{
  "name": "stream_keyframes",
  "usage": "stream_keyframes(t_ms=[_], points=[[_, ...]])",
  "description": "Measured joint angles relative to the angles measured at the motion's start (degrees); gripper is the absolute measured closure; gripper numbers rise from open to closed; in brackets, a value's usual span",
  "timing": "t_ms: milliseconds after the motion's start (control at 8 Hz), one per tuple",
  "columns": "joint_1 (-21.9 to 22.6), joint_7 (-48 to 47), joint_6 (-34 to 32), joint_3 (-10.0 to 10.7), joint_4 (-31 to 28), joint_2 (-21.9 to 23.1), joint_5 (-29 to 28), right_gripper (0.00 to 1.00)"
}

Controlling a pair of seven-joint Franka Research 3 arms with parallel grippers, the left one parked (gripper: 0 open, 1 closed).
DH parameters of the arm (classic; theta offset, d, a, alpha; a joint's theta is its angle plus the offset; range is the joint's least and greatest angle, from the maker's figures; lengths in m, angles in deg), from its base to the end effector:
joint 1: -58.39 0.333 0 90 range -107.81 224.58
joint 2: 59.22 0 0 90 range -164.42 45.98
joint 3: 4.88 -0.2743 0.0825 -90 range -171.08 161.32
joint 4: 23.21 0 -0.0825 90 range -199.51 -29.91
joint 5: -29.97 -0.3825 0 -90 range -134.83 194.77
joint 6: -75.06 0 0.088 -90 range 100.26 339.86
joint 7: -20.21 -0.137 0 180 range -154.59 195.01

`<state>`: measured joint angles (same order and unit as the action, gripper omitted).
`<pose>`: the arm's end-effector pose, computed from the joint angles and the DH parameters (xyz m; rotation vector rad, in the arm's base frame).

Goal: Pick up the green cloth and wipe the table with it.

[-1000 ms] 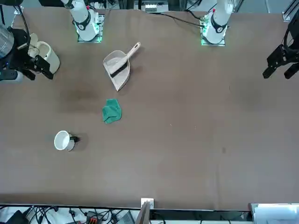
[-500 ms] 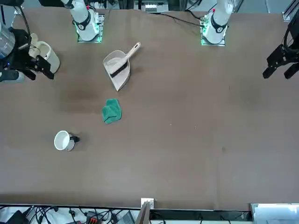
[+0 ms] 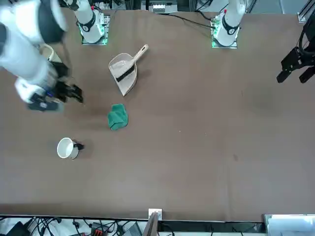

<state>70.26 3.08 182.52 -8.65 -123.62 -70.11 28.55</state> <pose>0.5753 0.1624 0.3824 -3.1234 0.0547 0.1157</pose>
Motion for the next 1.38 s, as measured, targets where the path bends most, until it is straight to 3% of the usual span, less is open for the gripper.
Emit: stream_keyframes(t_ms=[625, 1000, 1375], points=[[9.4, -10.6, 13.6, 0.0, -0.1, -15.1, 0.1, 0.00], [10.3, -10.0, 14.7, 0.1, -0.2, -21.4, 4.2, 0.00], [10.6, -9.2, 19.8, 0.1, -2.0, -24.1, 7.4, 0.00]])
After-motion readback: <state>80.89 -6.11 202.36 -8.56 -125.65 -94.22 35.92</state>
